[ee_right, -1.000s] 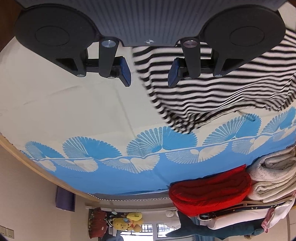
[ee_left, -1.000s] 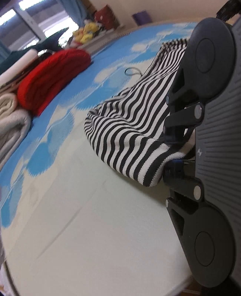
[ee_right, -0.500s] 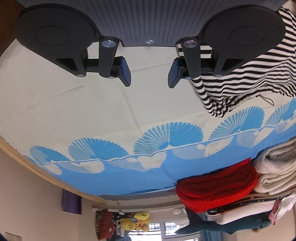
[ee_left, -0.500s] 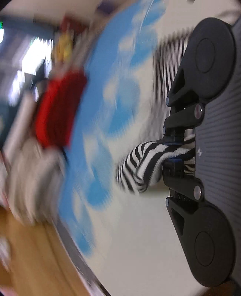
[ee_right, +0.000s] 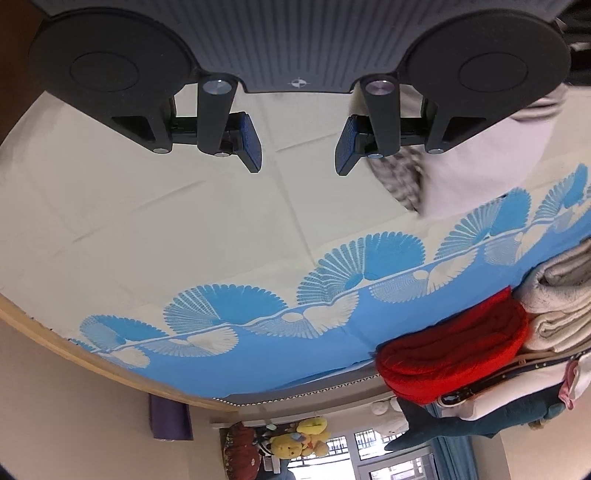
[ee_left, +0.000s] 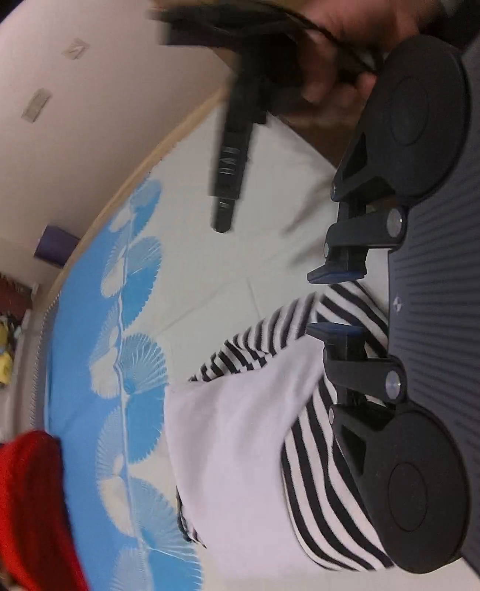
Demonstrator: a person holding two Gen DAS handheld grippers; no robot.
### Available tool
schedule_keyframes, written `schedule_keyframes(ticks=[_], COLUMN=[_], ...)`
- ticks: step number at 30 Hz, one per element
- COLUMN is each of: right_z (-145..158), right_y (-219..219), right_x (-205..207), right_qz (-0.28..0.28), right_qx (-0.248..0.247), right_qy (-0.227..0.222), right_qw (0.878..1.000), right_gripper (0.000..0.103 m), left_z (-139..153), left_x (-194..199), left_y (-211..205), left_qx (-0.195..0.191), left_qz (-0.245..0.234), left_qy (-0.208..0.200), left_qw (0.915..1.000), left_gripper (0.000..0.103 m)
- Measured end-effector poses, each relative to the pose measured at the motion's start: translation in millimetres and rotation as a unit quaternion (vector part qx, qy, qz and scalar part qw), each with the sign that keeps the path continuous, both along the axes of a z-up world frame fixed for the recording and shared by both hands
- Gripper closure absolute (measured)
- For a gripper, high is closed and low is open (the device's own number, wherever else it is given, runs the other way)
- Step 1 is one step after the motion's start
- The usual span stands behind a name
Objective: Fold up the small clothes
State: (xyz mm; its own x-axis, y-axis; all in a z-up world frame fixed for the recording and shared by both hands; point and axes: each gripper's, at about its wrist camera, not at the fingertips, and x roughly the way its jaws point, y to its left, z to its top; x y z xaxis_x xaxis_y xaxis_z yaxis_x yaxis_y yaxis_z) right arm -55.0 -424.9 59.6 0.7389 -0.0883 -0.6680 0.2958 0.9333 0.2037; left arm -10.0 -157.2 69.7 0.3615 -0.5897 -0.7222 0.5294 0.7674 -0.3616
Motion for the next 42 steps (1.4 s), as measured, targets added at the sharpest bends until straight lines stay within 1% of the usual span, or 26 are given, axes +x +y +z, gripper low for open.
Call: schedule_keyframes(ticks=[1,2,3,5,6,7,8,11,13,14,15,18,22,23,24,25,26,28,30,32,34,35,37,40,41,42], right_z=[-1,-1,-1,-1,-2,-3,-3,-10,-16,-19,-22,-33,-46,-48,-50,-49,-48,-39,-24,-8,3,5,1,-25,-33,-40], right_y=[0,0,0,4,8,11,15,30,41,46,52,67,88,93,99,102,103,95,72,44,25,18,6,3,8,13], right_x=[0,0,0,3,5,6,8,19,27,32,38,54,70,73,74,73,72,65,51,35,20,13,9,19,24,29], right_qz=[0.004,0.009,0.016,0.037,0.050,0.062,0.071,0.101,0.115,0.119,0.123,0.132,0.152,0.159,0.166,0.173,0.177,0.168,0.142,0.125,0.118,0.113,0.099,0.089,0.092,0.100], right_qx=[0.010,0.022,0.034,0.059,0.074,0.087,0.096,0.129,0.140,0.140,0.137,0.125,0.116,0.104,0.087,0.079,0.079,0.096,0.139,0.187,0.195,0.189,0.185,0.174,0.160,0.142], right_qy=[-0.001,-0.002,-0.002,-0.005,-0.006,-0.007,-0.006,0.010,0.029,0.038,0.048,0.073,0.097,0.101,0.101,0.099,0.096,0.072,0.031,-0.015,-0.044,-0.047,-0.030,0.045,0.066,0.080], right_qw=[1.000,1.000,0.999,0.998,0.996,0.994,0.993,0.986,0.983,0.982,0.982,0.981,0.977,0.977,0.977,0.977,0.976,0.978,0.979,0.974,0.973,0.974,0.977,0.980,0.981,0.981], right_gripper=[0.057,0.057,0.057,0.057,0.057,0.057,0.057,0.057,0.057,0.057,0.057,0.057,0.059,0.063,0.084,0.100,0.100,0.101,0.101,0.101,0.101,0.101,0.101,0.101,0.101,0.101], left_z=[12,24,38,51,51,47,43,20,4,5,8,13,2,1,-1,-1,-1,0,1,-1,-6,-8,-17,-34,-38,-40], left_x=[4,9,19,25,28,31,36,41,46,47,46,49,49,50,52,55,54,50,49,48,49,49,51,55,58,60], left_y=[14,26,35,50,59,68,72,97,108,111,114,116,123,123,124,124,123,121,115,108,99,95,86,76,75,76], left_qx=[-0.010,-0.006,0.011,0.070,0.106,0.136,0.149,0.151,0.166,0.165,0.153,0.134,0.151,0.153,0.152,0.149,0.146,0.139,0.133,0.125,0.124,0.123,0.135,0.177,0.188,0.189], left_qz=[0.004,0.007,0.008,0.006,0.007,0.012,0.017,0.047,0.076,0.092,0.099,0.107,0.116,0.117,0.116,0.115,0.113,0.111,0.103,0.093,0.084,0.080,0.070,0.064,0.067,0.071], left_qy=[-0.002,-0.015,-0.032,-0.067,-0.079,-0.085,-0.081,-0.053,-0.024,-0.020,-0.026,-0.042,-0.020,-0.017,-0.016,-0.015,-0.014,-0.014,-0.012,-0.007,0.001,0.006,0.016,0.026,0.030,0.036], left_qw=[0.9999,0.9999,0.9994,0.9953,0.9912,0.9871,0.9853,0.9859,0.9829,0.9817,0.9829,0.9844,0.9815,0.9811,0.9814,0.9820,0.9827,0.9839,0.9856,0.9878,0.9887,0.9891,0.9882,0.9818,0.9795,0.9788], left_gripper=[0.077,0.076,0.074,0.074,0.074,0.074,0.074,0.074,0.074,0.074,0.074,0.072,0.071,0.071,0.071,0.071,0.069,0.059,0.053,0.049,0.043,0.041,0.035,0.027,0.025,0.025])
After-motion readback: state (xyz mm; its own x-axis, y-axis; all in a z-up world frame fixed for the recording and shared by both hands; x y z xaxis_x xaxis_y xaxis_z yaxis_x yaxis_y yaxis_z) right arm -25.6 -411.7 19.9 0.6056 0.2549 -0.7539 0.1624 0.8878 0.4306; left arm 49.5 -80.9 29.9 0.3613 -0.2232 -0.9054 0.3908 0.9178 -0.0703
